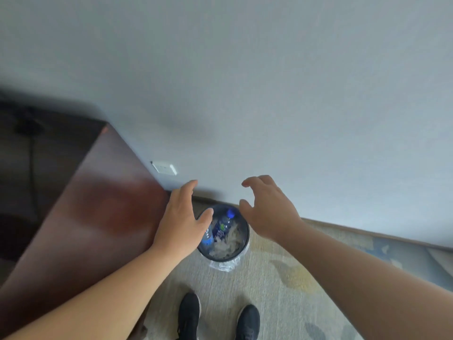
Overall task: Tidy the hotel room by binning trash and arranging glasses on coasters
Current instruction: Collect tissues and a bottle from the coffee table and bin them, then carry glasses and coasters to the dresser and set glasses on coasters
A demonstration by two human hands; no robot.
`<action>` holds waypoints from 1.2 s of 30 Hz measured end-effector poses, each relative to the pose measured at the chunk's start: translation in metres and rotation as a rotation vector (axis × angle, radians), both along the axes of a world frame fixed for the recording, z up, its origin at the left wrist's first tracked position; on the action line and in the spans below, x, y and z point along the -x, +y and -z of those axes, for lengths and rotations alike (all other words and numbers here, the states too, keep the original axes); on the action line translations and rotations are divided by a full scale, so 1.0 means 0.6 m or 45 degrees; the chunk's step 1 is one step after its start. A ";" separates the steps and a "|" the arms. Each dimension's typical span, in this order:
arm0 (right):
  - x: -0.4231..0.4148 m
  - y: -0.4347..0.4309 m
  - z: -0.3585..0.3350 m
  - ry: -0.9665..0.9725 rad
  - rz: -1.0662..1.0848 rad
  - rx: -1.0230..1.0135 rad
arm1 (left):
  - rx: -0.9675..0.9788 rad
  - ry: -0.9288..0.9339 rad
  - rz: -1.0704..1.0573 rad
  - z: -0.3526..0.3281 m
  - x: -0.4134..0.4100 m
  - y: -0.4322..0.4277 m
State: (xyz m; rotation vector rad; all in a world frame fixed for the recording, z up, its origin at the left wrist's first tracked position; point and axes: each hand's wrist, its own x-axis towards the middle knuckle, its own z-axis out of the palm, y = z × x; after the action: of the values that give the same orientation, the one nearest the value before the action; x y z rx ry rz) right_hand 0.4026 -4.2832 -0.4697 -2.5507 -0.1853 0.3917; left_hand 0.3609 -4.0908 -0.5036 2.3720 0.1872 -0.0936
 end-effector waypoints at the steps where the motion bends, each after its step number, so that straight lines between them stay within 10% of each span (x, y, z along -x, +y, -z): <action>1: 0.004 -0.002 -0.029 -0.027 -0.003 -0.009 | 0.000 -0.029 -0.002 -0.030 0.004 -0.002; 36: 0.376 0.120 -0.644 -0.921 -0.191 -0.193 | -0.176 -0.739 -0.071 -0.667 0.371 0.122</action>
State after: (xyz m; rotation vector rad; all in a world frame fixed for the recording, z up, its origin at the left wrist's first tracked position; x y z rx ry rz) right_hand 0.1768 -4.2111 -0.0830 -2.4225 -0.6434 -0.4927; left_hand 0.1386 -4.0174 -0.1036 2.4189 -0.0223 0.6455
